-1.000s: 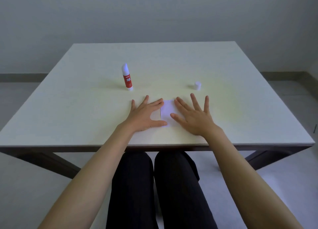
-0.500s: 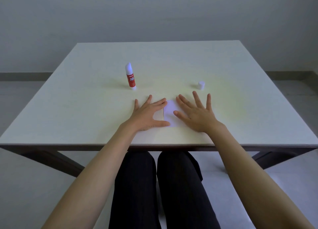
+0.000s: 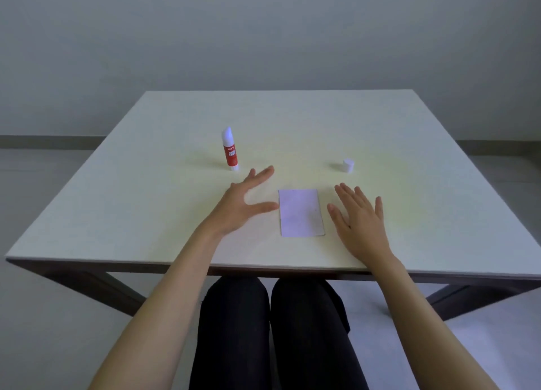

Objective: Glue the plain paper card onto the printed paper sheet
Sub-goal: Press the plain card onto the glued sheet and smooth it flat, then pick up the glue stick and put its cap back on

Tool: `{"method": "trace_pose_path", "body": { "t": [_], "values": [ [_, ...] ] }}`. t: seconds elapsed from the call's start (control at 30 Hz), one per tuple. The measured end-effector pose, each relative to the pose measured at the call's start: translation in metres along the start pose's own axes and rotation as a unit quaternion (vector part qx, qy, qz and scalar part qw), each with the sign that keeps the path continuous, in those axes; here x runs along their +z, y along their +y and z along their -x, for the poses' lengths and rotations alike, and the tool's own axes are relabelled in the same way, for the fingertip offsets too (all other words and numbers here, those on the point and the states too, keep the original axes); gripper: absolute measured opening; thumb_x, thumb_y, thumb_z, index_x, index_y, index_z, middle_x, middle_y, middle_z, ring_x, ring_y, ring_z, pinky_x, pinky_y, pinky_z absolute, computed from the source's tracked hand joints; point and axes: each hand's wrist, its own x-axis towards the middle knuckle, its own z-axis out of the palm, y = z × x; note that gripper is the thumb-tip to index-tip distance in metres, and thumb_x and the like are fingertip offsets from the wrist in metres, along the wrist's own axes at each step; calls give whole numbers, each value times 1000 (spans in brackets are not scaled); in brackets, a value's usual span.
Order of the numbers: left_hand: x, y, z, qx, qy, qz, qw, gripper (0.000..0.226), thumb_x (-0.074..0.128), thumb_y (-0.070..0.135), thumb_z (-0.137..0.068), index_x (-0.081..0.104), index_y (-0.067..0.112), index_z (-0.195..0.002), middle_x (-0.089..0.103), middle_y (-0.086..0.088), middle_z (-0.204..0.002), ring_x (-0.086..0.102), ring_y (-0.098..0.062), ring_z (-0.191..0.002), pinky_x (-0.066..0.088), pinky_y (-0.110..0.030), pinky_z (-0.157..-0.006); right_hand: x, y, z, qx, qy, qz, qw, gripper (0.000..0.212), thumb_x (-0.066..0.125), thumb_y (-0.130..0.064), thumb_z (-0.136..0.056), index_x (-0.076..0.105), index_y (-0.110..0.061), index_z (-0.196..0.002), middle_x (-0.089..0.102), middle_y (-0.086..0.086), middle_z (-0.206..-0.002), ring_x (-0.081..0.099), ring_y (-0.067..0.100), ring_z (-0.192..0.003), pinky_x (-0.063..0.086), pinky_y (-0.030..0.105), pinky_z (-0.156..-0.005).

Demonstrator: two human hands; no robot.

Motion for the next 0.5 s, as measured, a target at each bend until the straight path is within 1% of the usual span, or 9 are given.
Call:
{"method": "trace_pose_path", "body": {
  "t": [0.07,0.13,0.17,0.23,0.27,0.33,0.37,0.43,0.5],
  "values": [
    [-12,3,-7,9,170,45,984,64,74,27,-78,48,34,-136,48,22,-137,40,6,-130,27,-12,-107,0,0,0,-4,10,-10,1000,50,39,-38,-99,37,-19,-146,33,-1,-156,20,20,-147,1,45,-119],
    [-24,2,-21,-16,340,54,939,66,72,21,-80,45,23,-139,51,7,-139,48,-5,-123,35,-15,-98,0,-1,1,-3,23,-25,999,47,43,-34,-99,43,-17,-142,39,1,-152,26,23,-146,7,45,-119],
    [-29,0,-30,-45,379,57,923,68,70,20,-81,40,18,-142,50,2,-141,48,-10,-126,35,-19,-98,-1,-2,1,-2,29,-31,999,45,45,-32,-99,46,-16,-140,43,3,-150,29,24,-145,10,45,-118],
    [-32,-5,-48,-109,380,38,918,69,67,20,-84,36,10,-144,48,-5,-144,46,-18,-131,35,-25,-102,-1,-2,2,-6,34,-37,999,42,48,-29,-98,51,-13,-136,49,5,-146,34,26,-142,16,46,-117],
    [-30,-8,-57,-132,376,18,917,62,65,20,-85,41,7,-140,52,-7,-140,48,-20,-129,36,-27,-101,-2,-2,2,-9,33,-38,999,40,50,-27,-97,53,-12,-135,52,6,-143,36,27,-140,19,46,-117],
    [-23,-9,-67,-135,390,-14,911,28,62,17,-85,61,5,-110,67,-12,-110,59,-26,-102,41,-27,-83,-3,-2,3,-17,33,-50,998,38,55,-23,-95,57,-10,-130,57,8,-138,42,29,-136,26,47,-114],
    [-20,-8,-69,-125,402,-21,907,12,60,16,-84,62,5,-90,66,-12,-89,57,-27,-83,37,-26,-70,-4,-2,3,-23,41,-62,997,36,57,-20,-94,59,-8,-128,59,9,-134,46,30,-133,30,47,-112],
    [-17,-5,-71,-120,420,-13,900,17,59,16,-84,55,8,-69,58,-5,-66,47,-22,-65,29,-26,-60,-6,-3,3,-34,62,-84,994,33,62,-15,-91,63,-7,-123,64,10,-128,52,31,-126,37,46,-108],
    [-16,4,-66,-118,412,61,901,23,62,20,-84,58,13,-62,56,7,-53,49,-12,-57,33,-25,-60,-8,-8,4,-14,84,-135,987,34,63,-13,-89,63,-10,-123,69,6,-115,59,26,-112,44,40,-99]
  ]
}}
